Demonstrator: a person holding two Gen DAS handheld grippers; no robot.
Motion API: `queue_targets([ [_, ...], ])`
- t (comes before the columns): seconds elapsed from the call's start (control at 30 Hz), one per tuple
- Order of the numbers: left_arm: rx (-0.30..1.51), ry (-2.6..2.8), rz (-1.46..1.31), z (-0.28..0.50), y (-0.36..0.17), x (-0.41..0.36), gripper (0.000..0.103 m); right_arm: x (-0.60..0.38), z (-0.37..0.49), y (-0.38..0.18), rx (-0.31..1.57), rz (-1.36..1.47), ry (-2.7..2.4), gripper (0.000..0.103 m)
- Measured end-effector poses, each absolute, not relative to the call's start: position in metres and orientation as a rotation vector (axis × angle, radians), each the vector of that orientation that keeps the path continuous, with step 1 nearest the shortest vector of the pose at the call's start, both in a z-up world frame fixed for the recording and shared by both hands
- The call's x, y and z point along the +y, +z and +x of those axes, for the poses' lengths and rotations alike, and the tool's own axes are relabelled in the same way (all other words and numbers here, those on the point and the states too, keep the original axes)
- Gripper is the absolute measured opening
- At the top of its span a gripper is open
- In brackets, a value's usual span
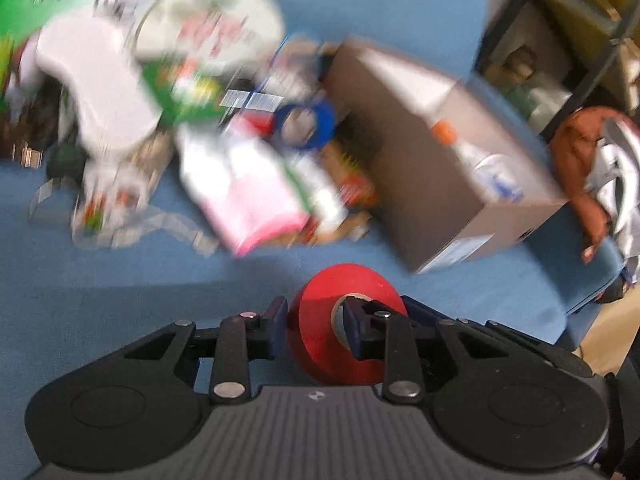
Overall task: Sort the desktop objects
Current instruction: 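Carry the red tape roll into the brown box and open the left tool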
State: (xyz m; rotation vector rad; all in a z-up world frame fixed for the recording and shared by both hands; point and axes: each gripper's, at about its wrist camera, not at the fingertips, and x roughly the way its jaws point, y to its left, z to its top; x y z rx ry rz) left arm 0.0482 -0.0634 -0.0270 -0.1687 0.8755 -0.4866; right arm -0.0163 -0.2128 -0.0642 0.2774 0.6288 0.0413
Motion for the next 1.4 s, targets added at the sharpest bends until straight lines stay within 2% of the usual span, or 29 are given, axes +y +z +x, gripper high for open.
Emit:
queue_targets([
  [0.17, 0.717, -0.556, -0.155, 0.062, 0.031, -0.094, 0.031, -0.237, -0.015, -0.012, 0.465, 0.225, 0.015, 0.024],
  [0.37, 0.692, -0.639, -0.193, 0.119, 0.061, -0.152, 0.031, -0.297, 0.021, 0.039, 0.368, 0.178, -0.050, 0.024],
  [0.5, 0.782, -0.651, -0.219, 0.161, 0.045, -0.193, 0.032, -0.349, 0.061, 0.040, 0.448, 0.221, -0.080, 0.024],
  [0.73, 0.908, -0.631, -0.238, 0.210, 0.001, -0.229, 0.032, -0.404, 0.121, 0.004, 0.635, 0.274, -0.088, 0.024],
  [0.8, 0.867, -0.632, -0.200, 0.216, 0.000, -0.234, 0.029, -0.413, 0.137, -0.008, 0.676, 0.290, -0.078, 0.024],
  [0.87, 0.857, -0.626, -0.178, 0.222, 0.000, -0.237, 0.021, -0.419, 0.143, -0.018, 0.707, 0.323, -0.070, 0.022],
  [1.1, 0.831, -0.608, -0.174, 0.232, 0.001, -0.237, 0.021, -0.410, 0.171, -0.020, 0.758, 0.299, -0.057, 0.018],
  [1.17, 0.825, -0.597, -0.187, 0.233, 0.002, -0.231, 0.030, -0.408, 0.175, -0.019, 0.761, 0.292, -0.061, 0.018],
  [1.27, 0.769, -0.628, -0.213, 0.227, 0.011, -0.221, 0.073, -0.407, 0.173, -0.018, 0.735, 0.307, -0.065, 0.020],
  [1.3, 0.759, -0.623, -0.215, 0.225, 0.014, -0.219, 0.081, -0.408, 0.171, -0.017, 0.729, 0.316, -0.061, 0.022],
  [1.33, 0.744, -0.613, -0.216, 0.222, 0.017, -0.218, 0.085, -0.408, 0.168, -0.016, 0.725, 0.325, -0.056, 0.031],
  [1.37, 0.729, -0.608, -0.215, 0.218, 0.021, -0.217, 0.088, -0.408, 0.166, -0.015, 0.722, 0.331, -0.052, 0.047],
  [1.4, 0.718, -0.599, -0.209, 0.214, 0.024, -0.216, 0.091, -0.408, 0.163, -0.013, 0.715, 0.335, -0.048, 0.049],
])
